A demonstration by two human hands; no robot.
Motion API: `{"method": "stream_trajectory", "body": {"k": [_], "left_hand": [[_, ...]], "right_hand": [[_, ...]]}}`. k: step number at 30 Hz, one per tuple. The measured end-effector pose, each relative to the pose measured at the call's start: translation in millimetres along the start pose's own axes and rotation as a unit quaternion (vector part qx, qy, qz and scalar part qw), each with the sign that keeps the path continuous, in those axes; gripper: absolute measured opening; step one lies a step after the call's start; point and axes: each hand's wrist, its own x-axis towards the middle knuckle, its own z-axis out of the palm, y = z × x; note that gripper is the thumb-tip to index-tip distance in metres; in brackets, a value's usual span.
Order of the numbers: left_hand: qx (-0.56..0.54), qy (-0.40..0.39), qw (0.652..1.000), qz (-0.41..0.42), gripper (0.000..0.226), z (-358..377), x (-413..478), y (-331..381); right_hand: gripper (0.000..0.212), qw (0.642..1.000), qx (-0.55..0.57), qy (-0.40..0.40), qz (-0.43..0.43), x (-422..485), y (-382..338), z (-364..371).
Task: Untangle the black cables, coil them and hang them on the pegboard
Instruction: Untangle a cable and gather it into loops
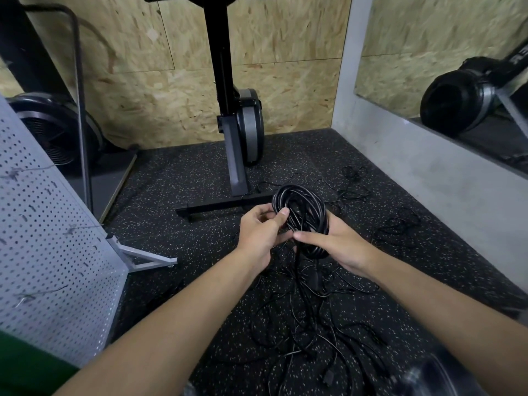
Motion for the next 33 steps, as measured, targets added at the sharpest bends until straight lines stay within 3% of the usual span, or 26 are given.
{"method": "stream_trajectory", "body": {"k": [9, 15, 22, 26, 28, 31, 33], "left_hand": [[0.08, 0.056, 0.994, 0.037, 0.019, -0.4, 7.7, -7.1], [0.046, 0.064, 0.997, 0.007, 0.023, 2.6, 8.6, -14.5], [0.106, 0.011, 0.994, 0.038, 0.026, -2.2, 6.1, -5.0], [0.189, -0.051, 0.979, 0.064, 0.036, -12.9, 0.4, -2.7], [0.274, -0.111, 0.955, 0.022, 0.033, -19.2, 0.1, -8.1], [0.405, -0.283, 0.869, -0.03, 0.025, -23.4, 0.8, -26.0], [0.441, -0.335, 0.832, -0.033, 0.016, -24.2, -0.9, -33.7]], "right_hand": [[0.058, 0.999, 0.037, 0.023, 0.03, 0.5, 1.5, 1.9], [0.059, 0.999, -0.012, 0.031, 0.021, 1.8, 6.3, 0.5], [0.065, 0.996, -0.052, 0.069, 0.028, 8.3, 11.2, -2.6], [0.058, 0.994, -0.011, 0.106, 0.024, 11.2, 7.8, -8.2], [0.054, 0.991, 0.01, 0.129, 0.026, 12.0, 5.0, -10.8], [0.05, 0.988, -0.001, 0.152, 0.026, 13.8, 6.0, -14.8], [0.05, 0.987, -0.001, 0.161, 0.024, 13.5, 4.0, -16.7]]}}
